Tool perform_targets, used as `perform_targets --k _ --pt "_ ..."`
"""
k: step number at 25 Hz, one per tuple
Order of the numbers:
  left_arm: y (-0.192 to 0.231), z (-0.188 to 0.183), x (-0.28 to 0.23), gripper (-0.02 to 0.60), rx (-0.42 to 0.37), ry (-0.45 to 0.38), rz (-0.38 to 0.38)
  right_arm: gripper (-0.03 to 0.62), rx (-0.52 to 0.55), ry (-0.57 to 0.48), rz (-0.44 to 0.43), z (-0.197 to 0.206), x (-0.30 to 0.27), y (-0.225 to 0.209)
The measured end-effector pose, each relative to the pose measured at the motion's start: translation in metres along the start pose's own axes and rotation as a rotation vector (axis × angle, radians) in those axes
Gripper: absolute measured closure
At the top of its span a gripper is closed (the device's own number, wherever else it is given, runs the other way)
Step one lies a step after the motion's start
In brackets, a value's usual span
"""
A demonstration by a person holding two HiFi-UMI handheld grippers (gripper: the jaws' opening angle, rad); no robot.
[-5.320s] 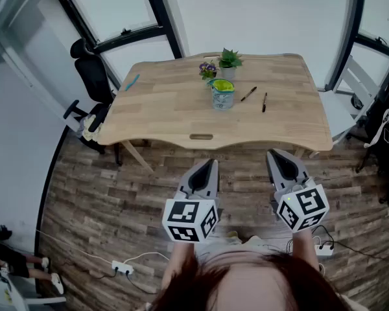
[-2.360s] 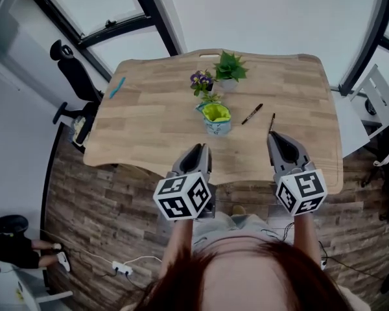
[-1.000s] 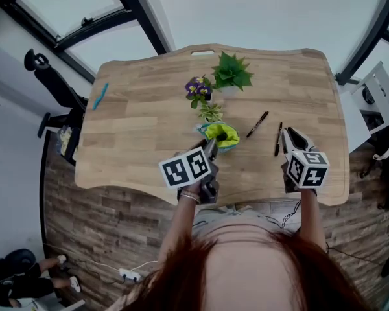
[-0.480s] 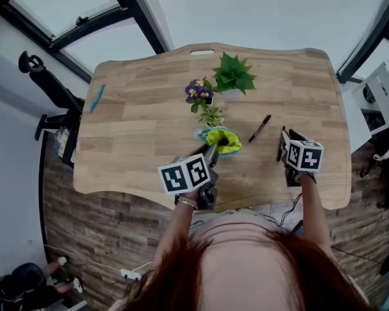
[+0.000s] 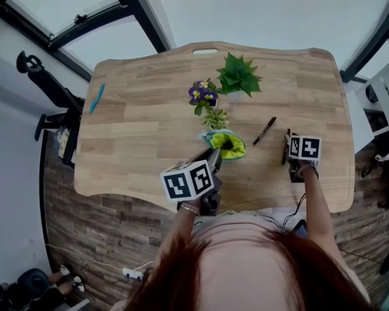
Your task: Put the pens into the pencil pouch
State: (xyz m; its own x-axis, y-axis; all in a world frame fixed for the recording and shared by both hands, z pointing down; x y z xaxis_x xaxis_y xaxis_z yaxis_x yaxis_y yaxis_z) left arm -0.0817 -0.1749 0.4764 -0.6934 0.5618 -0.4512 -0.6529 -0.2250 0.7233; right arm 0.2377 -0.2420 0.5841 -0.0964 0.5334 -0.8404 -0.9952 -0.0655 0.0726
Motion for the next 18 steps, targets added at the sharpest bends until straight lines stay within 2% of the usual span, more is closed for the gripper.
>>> perform_targets --k 10,15,18 --pt "0.003 -0.001 0.002 0.518 -0.003 0.021 0.013 0.494 -0.011 0.074 0.031 0.007 -0.017 0.005" --pt "0.004 -0.002 0.003 0.518 -0.002 0.024 0.017 0.548 -0.002 0.09 0.062 0.018 -0.02 0.005" --pt "0.002 -0.002 0.002 0.52 -0.009 0.026 0.035 0.557 -0.02 0.089 0.059 0.019 -0.019 0.004"
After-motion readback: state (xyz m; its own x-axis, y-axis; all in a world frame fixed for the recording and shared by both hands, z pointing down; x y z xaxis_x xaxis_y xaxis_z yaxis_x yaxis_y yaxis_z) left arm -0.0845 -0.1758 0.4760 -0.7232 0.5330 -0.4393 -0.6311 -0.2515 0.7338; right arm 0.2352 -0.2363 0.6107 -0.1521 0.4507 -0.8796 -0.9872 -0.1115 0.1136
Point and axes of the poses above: the fingertips, and each gripper's own axes: x backward along the fingers, y to its left, z out of its underside, the point moved 6 cm from there along x, backward along the fingers, and after that the axes turned 15 degrees about z, right-handed, at the moved point
